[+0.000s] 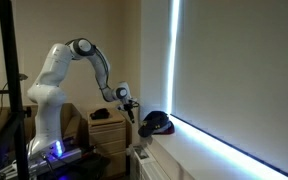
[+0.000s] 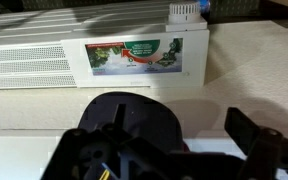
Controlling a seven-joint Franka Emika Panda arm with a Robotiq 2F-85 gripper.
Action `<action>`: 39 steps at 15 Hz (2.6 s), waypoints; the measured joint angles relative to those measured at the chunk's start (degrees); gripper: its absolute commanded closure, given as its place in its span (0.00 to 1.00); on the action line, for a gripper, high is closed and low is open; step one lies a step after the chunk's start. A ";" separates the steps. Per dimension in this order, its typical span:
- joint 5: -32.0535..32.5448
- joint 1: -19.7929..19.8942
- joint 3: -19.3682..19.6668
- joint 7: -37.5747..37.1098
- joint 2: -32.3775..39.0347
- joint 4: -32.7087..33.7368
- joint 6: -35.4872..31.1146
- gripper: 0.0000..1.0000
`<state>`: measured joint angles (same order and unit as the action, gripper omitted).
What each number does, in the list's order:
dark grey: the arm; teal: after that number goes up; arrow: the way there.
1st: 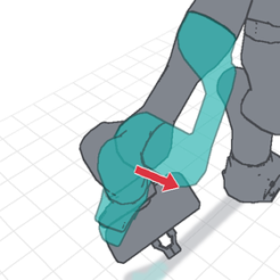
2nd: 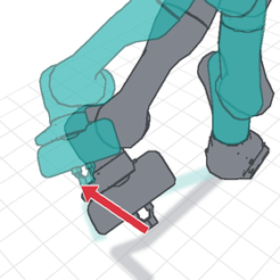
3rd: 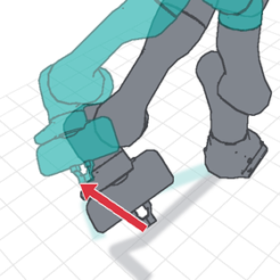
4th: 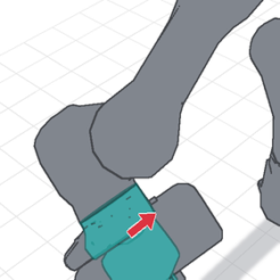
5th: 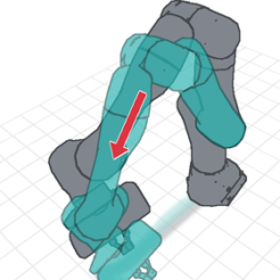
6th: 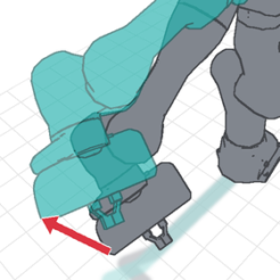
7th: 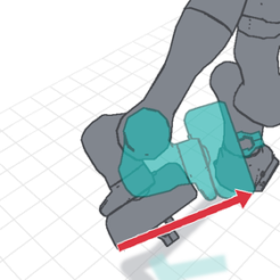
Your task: Move the caps to the right
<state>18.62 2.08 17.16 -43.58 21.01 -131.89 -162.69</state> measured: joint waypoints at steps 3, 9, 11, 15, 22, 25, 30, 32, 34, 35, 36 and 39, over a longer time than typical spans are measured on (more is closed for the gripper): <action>0.34 -3.12 3.81 -1.11 2.23 0.58 1.91 0.00; -2.14 -4.67 7.25 -2.65 11.95 4.08 4.27 0.00; -2.14 -4.87 7.26 -2.65 11.57 4.09 4.27 0.00; -3.44 -5.28 8.33 -3.63 13.62 5.27 4.34 0.00; -10.10 -5.47 11.55 -7.20 22.99 12.64 -1.79 0.00; -13.57 -6.51 13.52 -8.04 26.25 15.66 -6.21 0.00; -17.77 -11.39 17.41 -8.08 28.51 15.41 -6.51 0.00; -17.90 -14.06 19.68 -8.08 29.68 15.19 -6.62 0.00; -17.91 -16.86 22.17 -8.08 30.94 14.81 -6.67 0.00; -17.91 -18.38 23.70 -8.04 31.37 14.22 -6.64 0.00; -17.90 -20.06 25.47 -7.97 31.69 13.41 -6.51 0.00; -17.86 -26.11 33.52 -7.54 31.72 10.62 -6.75 0.00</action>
<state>0.76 -24.02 50.68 -51.11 52.73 -121.26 -169.44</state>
